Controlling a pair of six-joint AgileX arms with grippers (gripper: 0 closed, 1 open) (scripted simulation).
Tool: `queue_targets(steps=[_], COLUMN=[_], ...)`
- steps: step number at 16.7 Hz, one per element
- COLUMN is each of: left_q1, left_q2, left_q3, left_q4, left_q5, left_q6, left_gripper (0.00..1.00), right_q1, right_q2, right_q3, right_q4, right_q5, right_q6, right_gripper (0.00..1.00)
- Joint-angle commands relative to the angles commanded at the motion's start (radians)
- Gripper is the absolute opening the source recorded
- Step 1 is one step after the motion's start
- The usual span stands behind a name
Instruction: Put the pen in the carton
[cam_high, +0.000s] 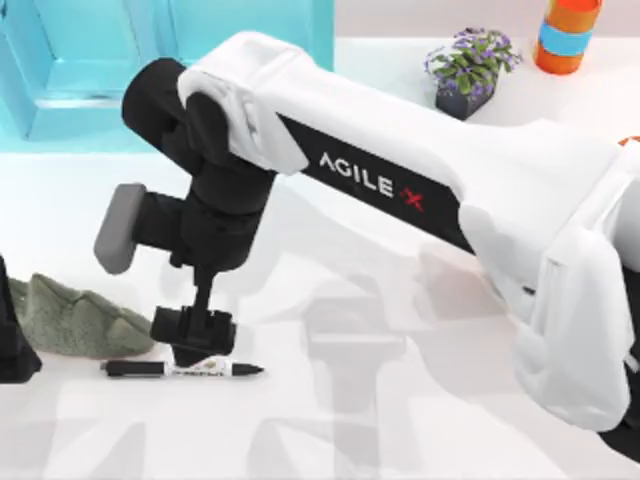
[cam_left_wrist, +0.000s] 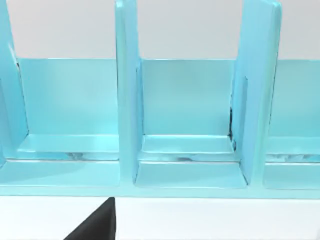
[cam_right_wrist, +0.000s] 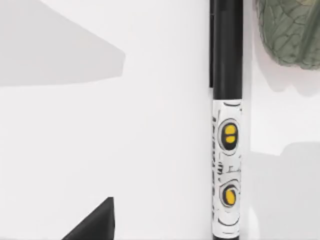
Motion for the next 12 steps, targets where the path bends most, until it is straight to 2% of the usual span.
queue_targets(steps=[5,8,12], left_q1=[0.000,0.000,0.000], left_q2=[0.000,0.000,0.000], left_q3=[0.000,0.000,0.000], left_q4=[0.000,0.000,0.000], left_q5=[0.000,0.000,0.000], left_q6=[0.000,0.000,0.000], left_gripper=[1.00,1.00,1.00], right_q1=[-0.019,-0.025,0.043], right_q2=[0.031,0.081,0.114], right_q3=[-0.010,-0.066,-0.148], right_q4=[0.033,0.139,0.272], right_q5=[-0.002,-0.003,0.008], right_q6=[-0.019,-0.028,0.047], right_gripper=[1.00,1.00,1.00])
